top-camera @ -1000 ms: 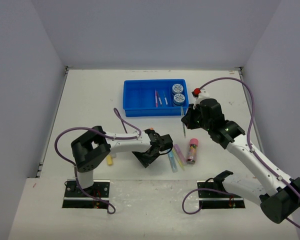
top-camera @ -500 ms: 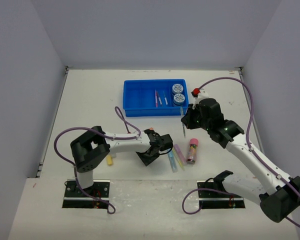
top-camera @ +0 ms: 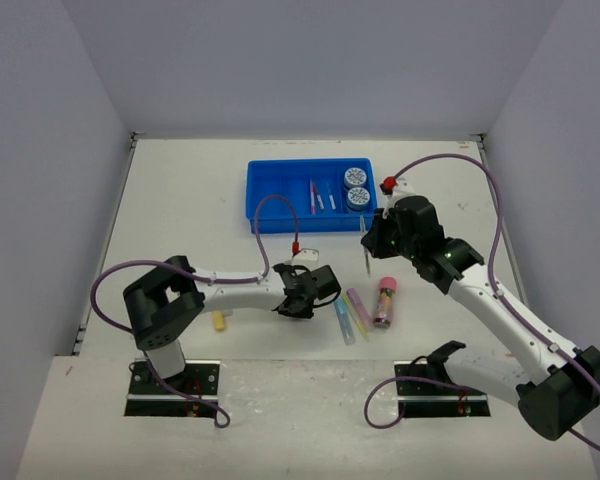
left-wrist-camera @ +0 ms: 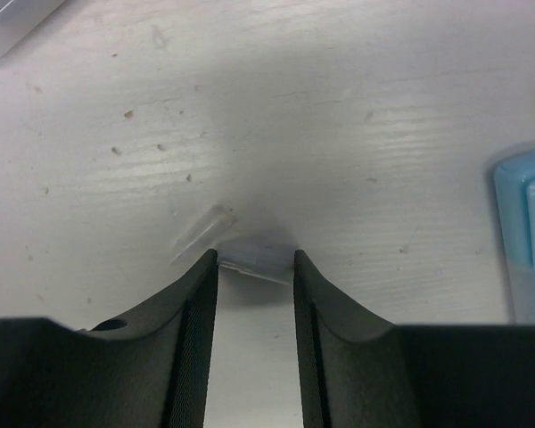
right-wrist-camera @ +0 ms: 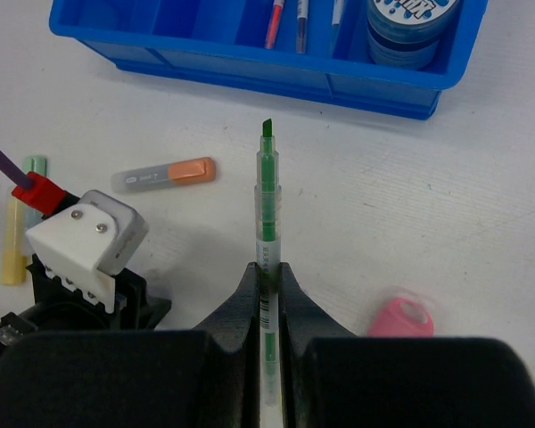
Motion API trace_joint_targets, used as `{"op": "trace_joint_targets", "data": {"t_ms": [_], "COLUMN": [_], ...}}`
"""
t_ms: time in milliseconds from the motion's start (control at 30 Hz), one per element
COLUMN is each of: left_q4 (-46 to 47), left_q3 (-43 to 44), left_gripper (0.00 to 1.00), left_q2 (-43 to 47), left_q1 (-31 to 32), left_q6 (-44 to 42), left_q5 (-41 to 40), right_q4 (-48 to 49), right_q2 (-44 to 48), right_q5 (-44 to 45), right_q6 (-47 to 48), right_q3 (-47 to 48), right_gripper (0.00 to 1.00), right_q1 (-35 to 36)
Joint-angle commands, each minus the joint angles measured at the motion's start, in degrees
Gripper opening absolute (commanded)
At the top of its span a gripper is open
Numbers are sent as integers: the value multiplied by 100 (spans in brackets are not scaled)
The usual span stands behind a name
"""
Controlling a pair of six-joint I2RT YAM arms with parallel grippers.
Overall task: Sort the stationery into containers
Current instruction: Close the pen cap on the pen.
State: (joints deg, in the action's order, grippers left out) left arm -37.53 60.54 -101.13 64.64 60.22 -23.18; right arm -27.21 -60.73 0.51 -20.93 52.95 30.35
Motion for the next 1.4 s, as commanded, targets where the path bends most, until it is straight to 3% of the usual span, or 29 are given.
{"op": "trace_joint_targets", "data": {"t_ms": [0, 367, 833, 1000, 1133, 1367], "left_q4": [896, 802, 418, 327, 115, -801], "left_q3": [-451, -552, -346, -202, -57, 272], "left_gripper": [14, 16, 60, 66, 76, 89], "left_q2": [213, 199, 272, 524, 708, 807], "left_q1": [13, 238, 453, 460, 505, 663], "left_q6": [-1701, -2092, -1952, -1687, -1300, 971], "left_q5": [557, 1147, 845, 643, 356, -351], "right_q4": [128, 102, 93, 54, 30, -21], "right_q2": [-67, -176, -163, -114, -84, 96], "right_q5": [-10, -24, 38, 149, 429, 754], "right_q6": [98, 98, 56, 20, -96, -209], "right_q3": [49, 93, 95, 93, 84, 58], "right_gripper": [0, 0, 0, 0, 0, 0], "right_q1": [-3, 6, 6, 6, -3, -29]}}
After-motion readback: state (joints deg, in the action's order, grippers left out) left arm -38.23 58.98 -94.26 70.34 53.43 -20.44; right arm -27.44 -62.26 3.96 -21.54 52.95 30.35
